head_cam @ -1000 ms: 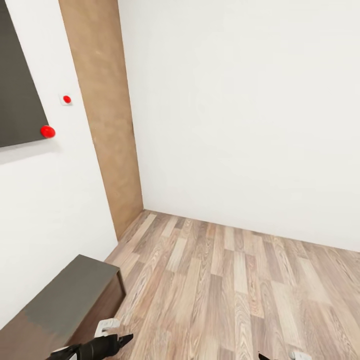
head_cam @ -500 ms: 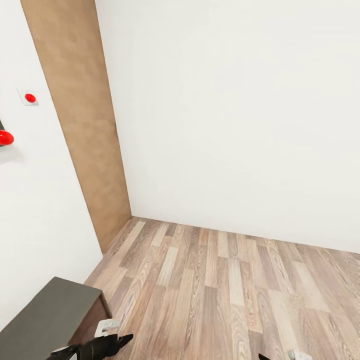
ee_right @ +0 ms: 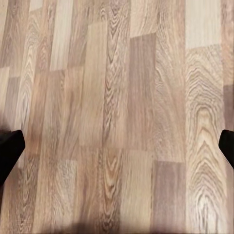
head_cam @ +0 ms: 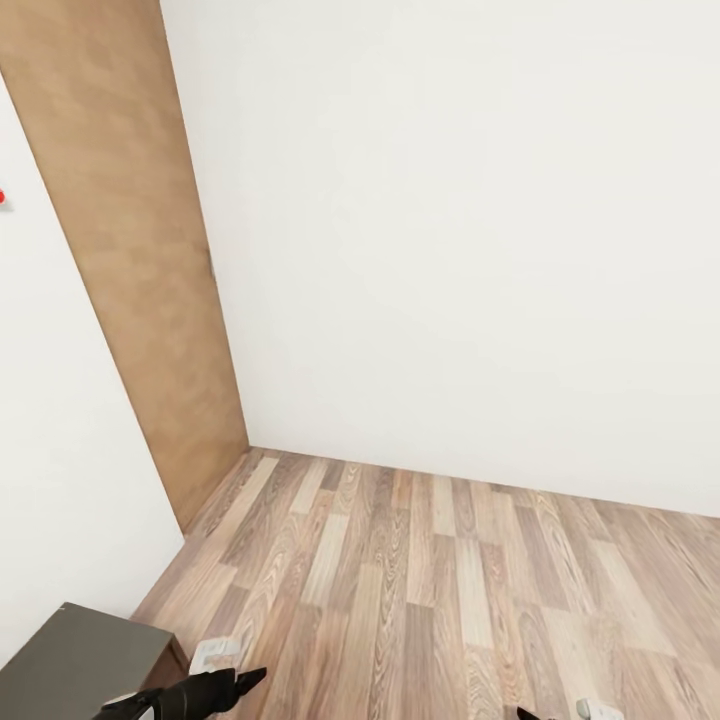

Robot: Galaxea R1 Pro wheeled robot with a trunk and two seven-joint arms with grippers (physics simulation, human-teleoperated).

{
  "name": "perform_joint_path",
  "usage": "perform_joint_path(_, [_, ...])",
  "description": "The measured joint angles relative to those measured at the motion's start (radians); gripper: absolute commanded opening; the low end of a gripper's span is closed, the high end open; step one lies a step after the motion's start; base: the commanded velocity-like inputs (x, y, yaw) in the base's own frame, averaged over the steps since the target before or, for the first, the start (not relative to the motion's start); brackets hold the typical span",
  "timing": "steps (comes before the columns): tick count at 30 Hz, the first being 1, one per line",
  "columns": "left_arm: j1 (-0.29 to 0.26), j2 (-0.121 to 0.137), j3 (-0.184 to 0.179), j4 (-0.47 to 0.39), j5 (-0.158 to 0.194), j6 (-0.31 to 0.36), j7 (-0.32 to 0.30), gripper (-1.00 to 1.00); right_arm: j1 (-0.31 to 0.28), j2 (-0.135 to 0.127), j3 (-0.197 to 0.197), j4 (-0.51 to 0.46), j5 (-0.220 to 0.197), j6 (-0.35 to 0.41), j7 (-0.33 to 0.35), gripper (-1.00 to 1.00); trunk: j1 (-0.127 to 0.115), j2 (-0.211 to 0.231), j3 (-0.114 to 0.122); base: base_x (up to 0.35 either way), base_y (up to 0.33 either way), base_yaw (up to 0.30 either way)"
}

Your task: In the bedroom, move the book from the bed onto either nightstand, and place the two sandals side by side next to the bed.

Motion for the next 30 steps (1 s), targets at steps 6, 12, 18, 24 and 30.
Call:
perform_joint_path(6, [0.000, 0.000, 0.000, 0.000, 0.000, 0.000, 0.000, 1.00, 0.000, 0.000, 0.000, 0.000, 0.000, 0.000, -0.001, 1.00, 0.000, 0.000, 0.000, 0.334, 0.000, -0.012])
perform_joint_path(12, [0.000, 0.000, 0.001, 0.000, 0.000, 0.000, 0.000, 1.00, 0.000, 0.000, 0.000, 0.000, 0.000, 0.000, 0.001, 1.00, 0.000, 0.000, 0.000, 0.333, 0.000, -0.221])
perform_joint_path(18, [0.000, 0.000, 0.001, 0.000, 0.000, 0.000, 0.000, 1.00, 0.000, 0.000, 0.000, 0.000, 0.000, 0.000, 0.001, 1.00, 0.000, 0.000, 0.000, 0.321, 0.000, -0.276])
perform_joint_path(24, [0.000, 0.000, 0.001, 0.001, 0.000, 0.000, 0.000, 1.00, 0.000, 0.000, 0.000, 0.000, 0.000, 0.000, 0.001, 1.00, 0.000, 0.000, 0.000, 0.314, 0.000, -0.282])
perform_joint_path(30, [0.000, 0.000, 0.001, 0.001, 0.000, 0.000, 0.000, 1.00, 0.000, 0.000, 0.000, 0.000, 0.000, 0.000, 0.001, 1.00, 0.000, 0.000, 0.000, 0.313, 0.000, -0.186])
